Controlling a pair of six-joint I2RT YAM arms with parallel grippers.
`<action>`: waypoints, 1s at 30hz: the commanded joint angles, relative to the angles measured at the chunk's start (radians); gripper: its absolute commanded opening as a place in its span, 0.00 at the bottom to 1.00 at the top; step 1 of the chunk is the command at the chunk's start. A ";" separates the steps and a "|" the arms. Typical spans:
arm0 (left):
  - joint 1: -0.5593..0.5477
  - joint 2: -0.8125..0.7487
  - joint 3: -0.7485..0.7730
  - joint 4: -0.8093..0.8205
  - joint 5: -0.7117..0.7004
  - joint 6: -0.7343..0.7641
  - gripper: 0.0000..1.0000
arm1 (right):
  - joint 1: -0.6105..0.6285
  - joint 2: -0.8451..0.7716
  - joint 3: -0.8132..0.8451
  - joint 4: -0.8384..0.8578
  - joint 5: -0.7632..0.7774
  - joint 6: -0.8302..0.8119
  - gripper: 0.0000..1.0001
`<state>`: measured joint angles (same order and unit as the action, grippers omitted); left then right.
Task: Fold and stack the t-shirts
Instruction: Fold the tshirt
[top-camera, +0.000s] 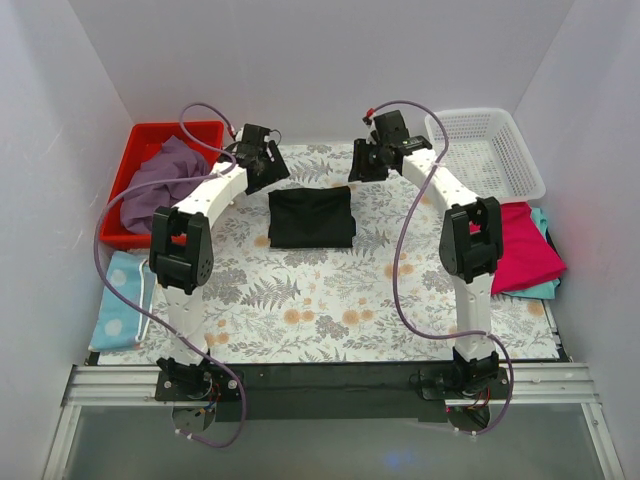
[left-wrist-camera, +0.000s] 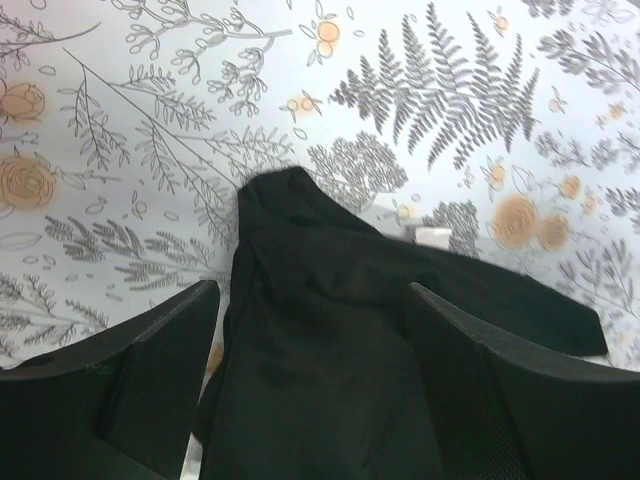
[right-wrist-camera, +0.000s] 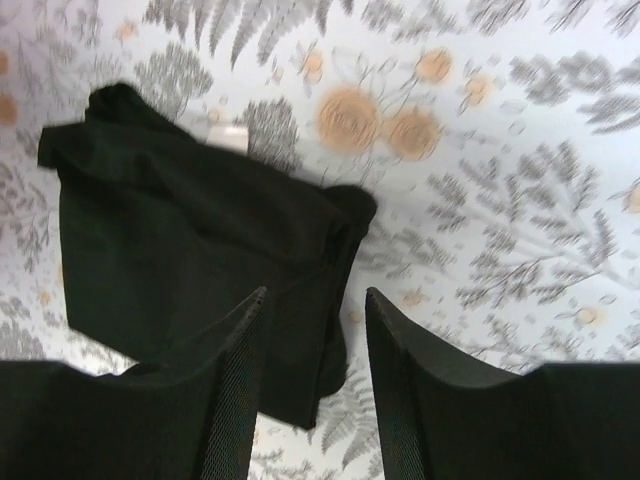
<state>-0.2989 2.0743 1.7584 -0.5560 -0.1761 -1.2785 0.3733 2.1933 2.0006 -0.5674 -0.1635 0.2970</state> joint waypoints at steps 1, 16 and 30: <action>-0.019 -0.140 -0.075 0.011 0.081 0.024 0.72 | 0.062 -0.105 -0.123 0.032 -0.047 0.022 0.48; -0.043 0.007 -0.051 -0.011 0.188 -0.012 0.37 | 0.087 0.042 -0.080 0.060 -0.059 0.050 0.45; 0.004 0.184 0.168 -0.024 0.024 0.011 0.40 | 0.012 0.217 0.085 0.136 0.018 0.123 0.42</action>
<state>-0.3290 2.2658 1.8595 -0.5831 -0.0845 -1.2785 0.4313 2.3848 1.9953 -0.4896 -0.1707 0.3878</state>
